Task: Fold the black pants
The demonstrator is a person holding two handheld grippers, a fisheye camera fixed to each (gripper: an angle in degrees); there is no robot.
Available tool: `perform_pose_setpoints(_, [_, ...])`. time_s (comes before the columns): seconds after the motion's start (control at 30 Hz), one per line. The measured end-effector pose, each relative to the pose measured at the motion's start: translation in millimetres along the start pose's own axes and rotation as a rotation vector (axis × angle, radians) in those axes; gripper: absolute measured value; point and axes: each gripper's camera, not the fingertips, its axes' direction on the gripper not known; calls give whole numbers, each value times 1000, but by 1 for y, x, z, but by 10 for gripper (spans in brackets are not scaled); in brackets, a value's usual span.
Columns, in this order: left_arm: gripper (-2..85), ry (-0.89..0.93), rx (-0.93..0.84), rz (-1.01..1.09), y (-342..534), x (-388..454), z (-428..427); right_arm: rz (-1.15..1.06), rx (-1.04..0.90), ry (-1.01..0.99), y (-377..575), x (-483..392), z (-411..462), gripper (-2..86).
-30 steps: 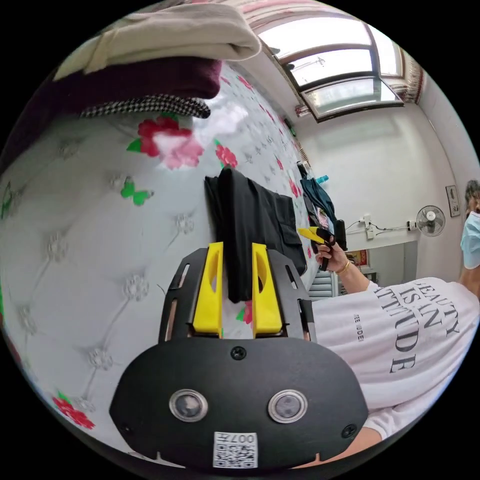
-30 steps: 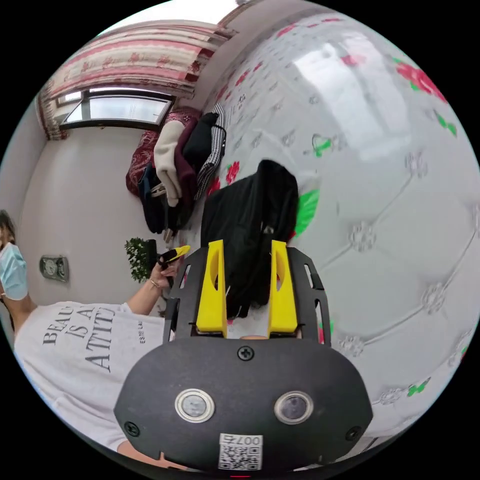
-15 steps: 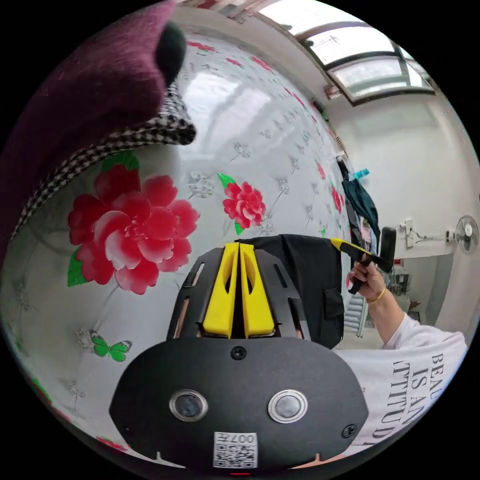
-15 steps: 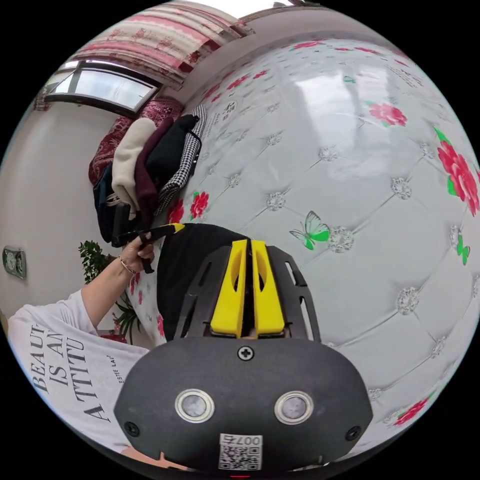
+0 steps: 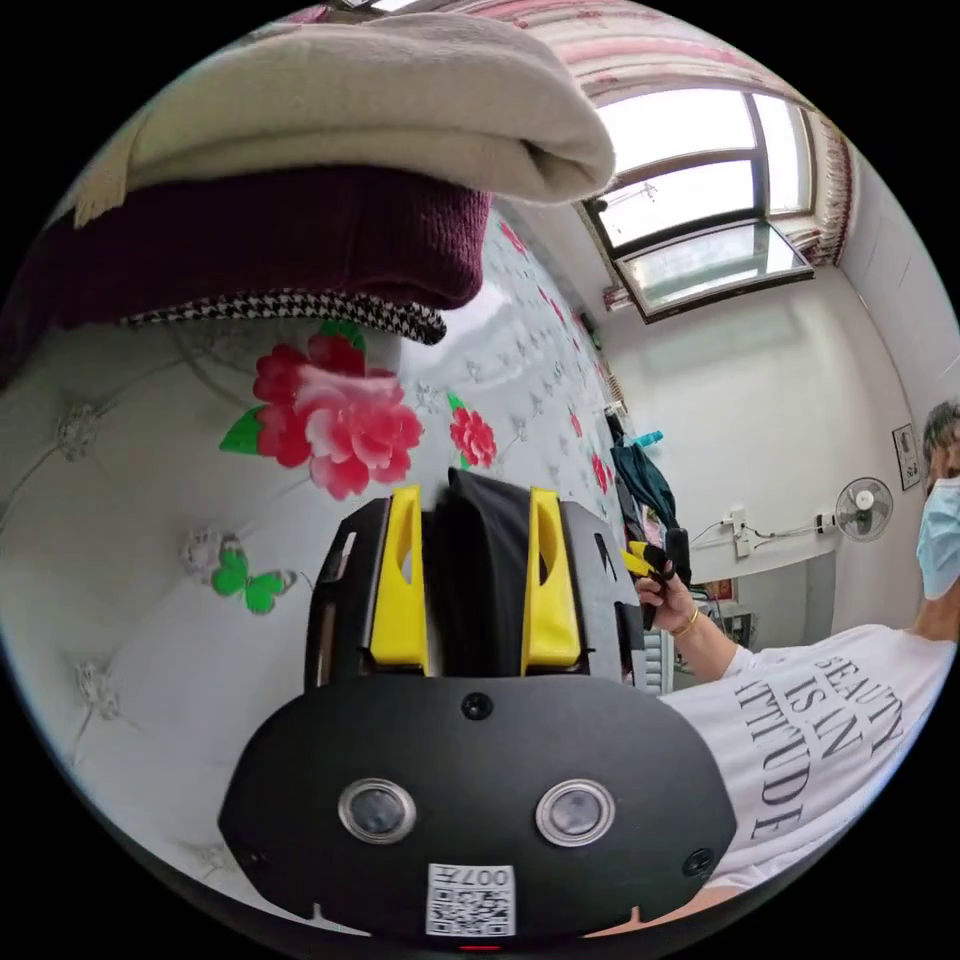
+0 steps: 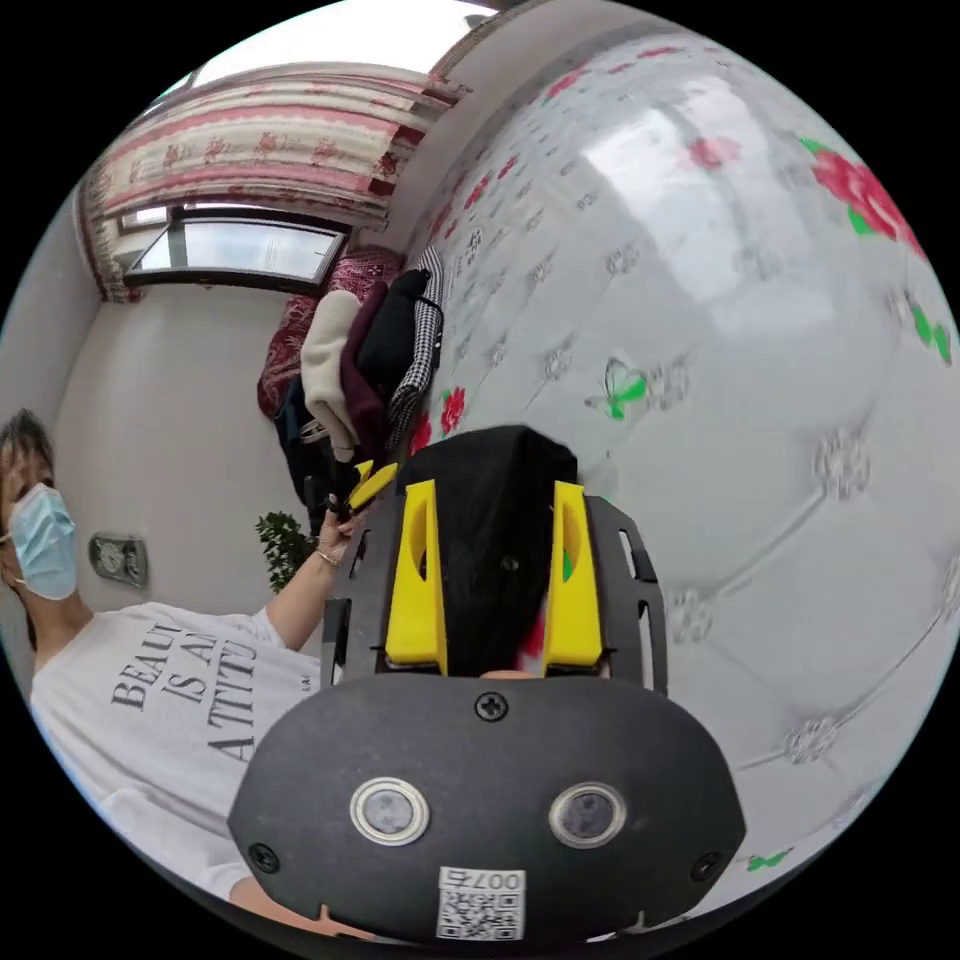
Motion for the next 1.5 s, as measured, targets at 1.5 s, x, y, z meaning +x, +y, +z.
perform_pose_setpoints(1.5, [57, 189, 535, 498, -109, 412, -408, -802, -209, -385, -28, -366, 10, -1])
